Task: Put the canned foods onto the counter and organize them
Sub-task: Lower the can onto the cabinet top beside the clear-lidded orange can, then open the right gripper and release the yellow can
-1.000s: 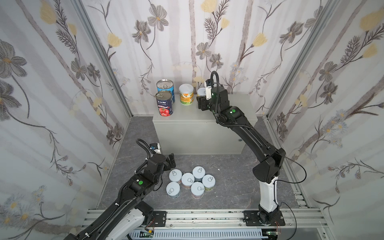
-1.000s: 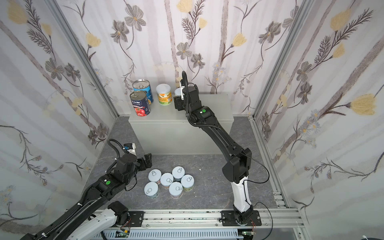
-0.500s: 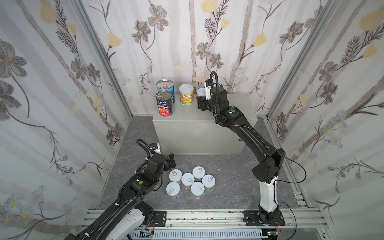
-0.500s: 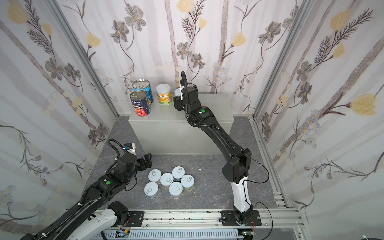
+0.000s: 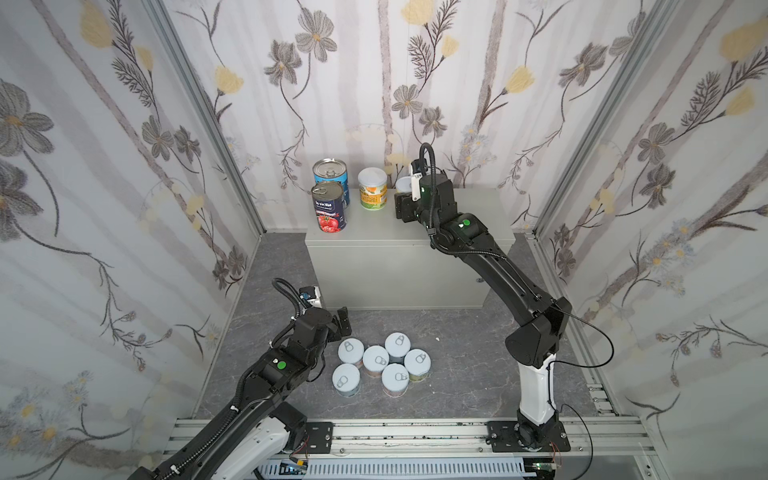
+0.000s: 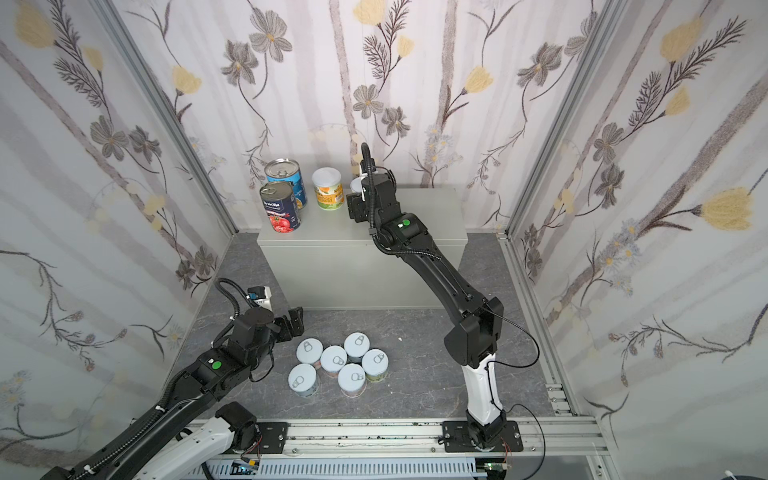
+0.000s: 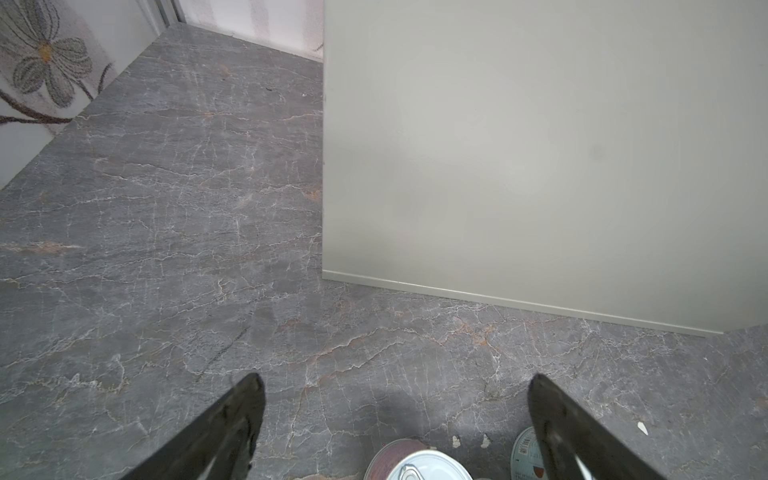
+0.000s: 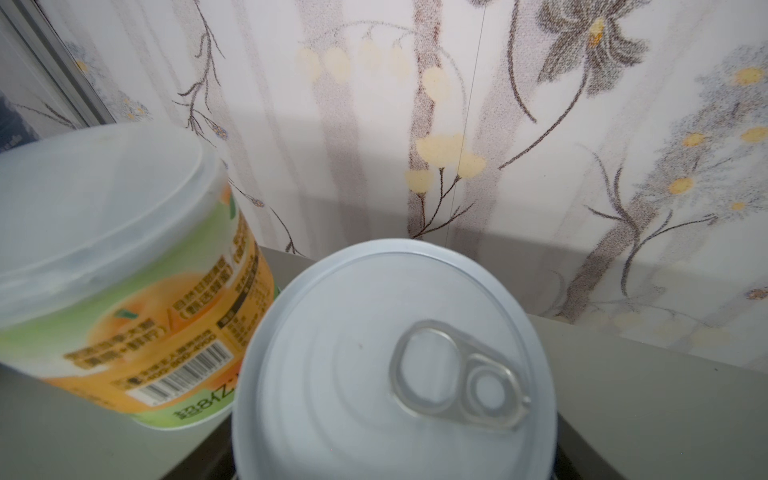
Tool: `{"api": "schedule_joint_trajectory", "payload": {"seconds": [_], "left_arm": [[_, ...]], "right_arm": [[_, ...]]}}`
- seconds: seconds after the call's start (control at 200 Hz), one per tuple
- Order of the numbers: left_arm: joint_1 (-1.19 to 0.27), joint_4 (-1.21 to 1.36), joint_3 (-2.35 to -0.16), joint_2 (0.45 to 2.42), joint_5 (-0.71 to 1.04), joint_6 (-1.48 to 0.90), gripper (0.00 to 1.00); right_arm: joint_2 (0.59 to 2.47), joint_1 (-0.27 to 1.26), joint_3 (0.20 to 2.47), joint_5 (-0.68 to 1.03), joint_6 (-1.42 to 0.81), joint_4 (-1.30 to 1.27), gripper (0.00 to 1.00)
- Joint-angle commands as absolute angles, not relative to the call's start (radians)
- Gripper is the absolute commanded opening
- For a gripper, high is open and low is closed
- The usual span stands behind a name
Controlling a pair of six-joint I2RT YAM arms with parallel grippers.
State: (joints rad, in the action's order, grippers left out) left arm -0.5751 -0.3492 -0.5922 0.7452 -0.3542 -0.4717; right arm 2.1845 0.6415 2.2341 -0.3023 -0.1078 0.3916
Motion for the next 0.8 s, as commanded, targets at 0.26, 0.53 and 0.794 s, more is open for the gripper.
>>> {"api": "schedule_joint_trajectory", "payload": {"seconds": [0.26,0.53,0.794], "left_arm": [[-0.574,-0.344,-0.589,0.747,-0.365,-0.486,1.00],[-0.574,-0.343,-0.590,0.749,-0.365,-0.487,1.00],[-0.574,-0.357,-0.596,0.756,-0.378,-0.499,1.00]], "right_arm": [[2.185,0.644,2.237,-0.285,-0.101,0.413,0.81],[2.172,0.646,2.235,-0.297,-0.101,0.412,0.85],[2.109,0.661,2.175,-0.299,-0.092,0.404,0.93]]}}
